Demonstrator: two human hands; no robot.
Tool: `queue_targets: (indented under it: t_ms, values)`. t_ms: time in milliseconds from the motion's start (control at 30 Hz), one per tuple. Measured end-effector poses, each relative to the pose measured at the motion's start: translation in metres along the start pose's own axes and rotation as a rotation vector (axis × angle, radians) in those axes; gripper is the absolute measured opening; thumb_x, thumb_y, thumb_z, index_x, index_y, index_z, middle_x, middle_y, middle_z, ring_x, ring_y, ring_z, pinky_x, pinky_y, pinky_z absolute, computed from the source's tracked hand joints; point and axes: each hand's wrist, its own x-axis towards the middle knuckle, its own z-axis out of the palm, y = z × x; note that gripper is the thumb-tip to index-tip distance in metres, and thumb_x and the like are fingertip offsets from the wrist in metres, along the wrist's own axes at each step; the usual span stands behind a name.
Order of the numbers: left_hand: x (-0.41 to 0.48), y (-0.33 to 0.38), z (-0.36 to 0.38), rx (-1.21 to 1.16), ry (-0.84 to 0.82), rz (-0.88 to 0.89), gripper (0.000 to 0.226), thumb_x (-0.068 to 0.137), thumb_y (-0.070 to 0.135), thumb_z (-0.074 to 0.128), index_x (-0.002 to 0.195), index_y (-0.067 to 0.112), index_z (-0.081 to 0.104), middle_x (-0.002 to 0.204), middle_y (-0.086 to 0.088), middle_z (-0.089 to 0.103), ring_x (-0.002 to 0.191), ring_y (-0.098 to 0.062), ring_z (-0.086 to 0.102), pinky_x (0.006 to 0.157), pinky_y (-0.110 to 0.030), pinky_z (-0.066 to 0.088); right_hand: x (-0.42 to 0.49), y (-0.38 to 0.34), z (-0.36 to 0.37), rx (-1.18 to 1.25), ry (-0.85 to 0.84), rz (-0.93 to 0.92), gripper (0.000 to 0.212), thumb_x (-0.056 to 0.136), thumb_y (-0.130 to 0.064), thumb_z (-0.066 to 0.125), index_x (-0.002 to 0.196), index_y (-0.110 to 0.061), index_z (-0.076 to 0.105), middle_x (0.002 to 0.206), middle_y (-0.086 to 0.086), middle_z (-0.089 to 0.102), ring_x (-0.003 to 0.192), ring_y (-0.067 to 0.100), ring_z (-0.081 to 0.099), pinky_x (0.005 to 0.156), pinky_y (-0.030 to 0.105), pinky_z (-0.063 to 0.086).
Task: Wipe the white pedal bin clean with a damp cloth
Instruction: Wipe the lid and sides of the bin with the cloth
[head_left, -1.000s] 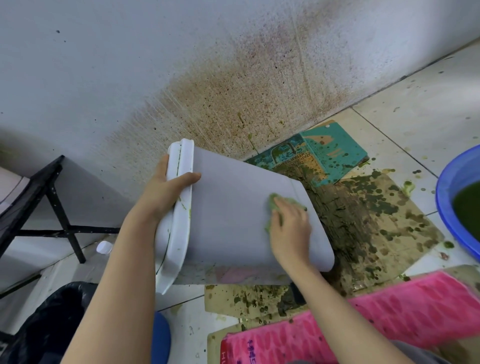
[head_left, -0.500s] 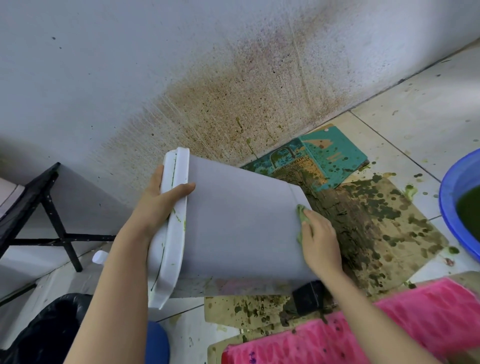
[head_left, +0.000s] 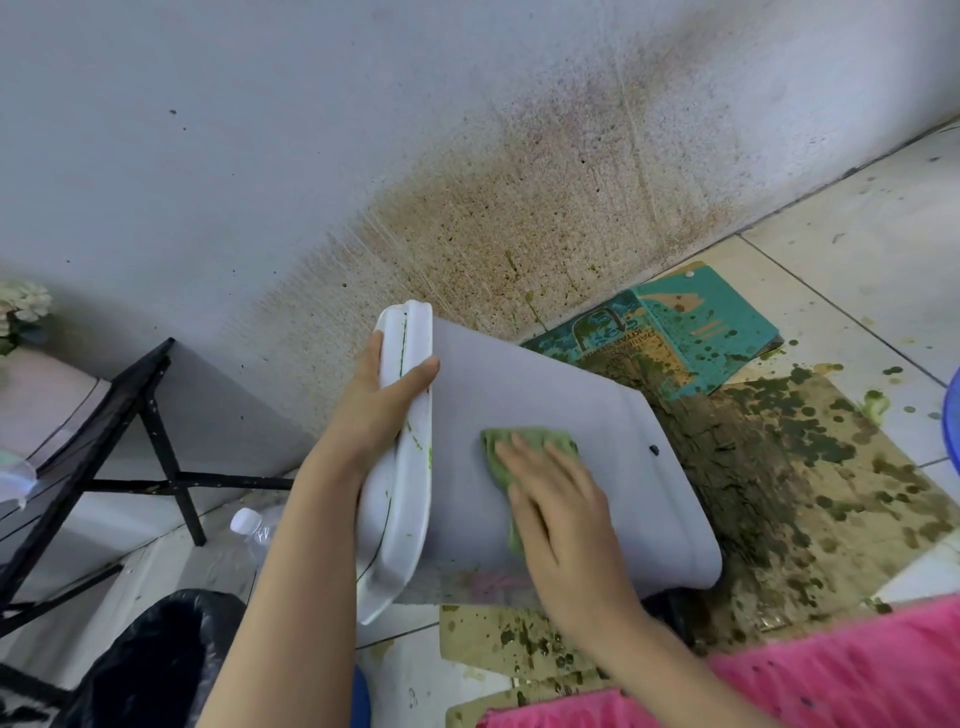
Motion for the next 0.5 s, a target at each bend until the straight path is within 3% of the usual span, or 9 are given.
queue_targets:
  t_ms: [67, 167, 333, 500]
  values:
    - [0.000, 0.000, 0.000, -0.002, 0.007, -0.006, 0.072, 0.091, 0.051, 0.064, 0.153, 0.040, 0.030, 0.147, 0.007, 0.050, 0.127, -0.021, 0.055, 0.110, -0.048, 0.042, -0.042, 0.010, -0.006, -0.018, -0.008, -0.091, 0.044, 0.105, -0.035, 0.031, 0.148, -0.037, 0.038, 0.155, -0.022, 0.032, 0.148, 0.011, 0.020, 0.120, 0.031, 0.020]
    - [0.002, 0.001, 0.002, -0.002, 0.004, 0.006, 0.063, 0.097, 0.049, 0.056, 0.154, 0.036, 0.031, 0.150, 0.007, 0.047, 0.132, -0.021, 0.051, 0.113, -0.049, 0.038, -0.052, 0.040, -0.021, 0.019, 0.007, -0.094, 0.042, 0.105, -0.026, 0.039, 0.147, -0.029, 0.041, 0.155, -0.017, 0.036, 0.148, 0.013, 0.024, 0.118, 0.041, 0.025]
    - [0.005, 0.007, 0.008, 0.006, 0.018, -0.003, 0.055, 0.104, 0.041, 0.042, 0.157, 0.033, 0.027, 0.159, 0.007, 0.035, 0.144, -0.018, 0.037, 0.120, -0.047, 0.028, 0.028, 0.037, -0.022, 0.133, 0.037, 0.154, 0.037, 0.103, -0.016, 0.045, 0.138, -0.027, 0.052, 0.143, -0.013, 0.049, 0.139, 0.016, 0.036, 0.118, 0.038, 0.026]
    - [0.007, 0.015, 0.015, 0.048, 0.018, -0.003, 0.056, 0.107, 0.037, 0.037, 0.159, 0.032, 0.018, 0.164, 0.010, 0.024, 0.148, -0.017, 0.028, 0.122, -0.044, 0.022, 0.067, -0.014, -0.005, 0.116, -0.019, 0.058, 0.040, 0.104, -0.017, 0.043, 0.143, -0.023, 0.049, 0.149, -0.008, 0.045, 0.141, 0.015, 0.032, 0.120, 0.032, 0.020]
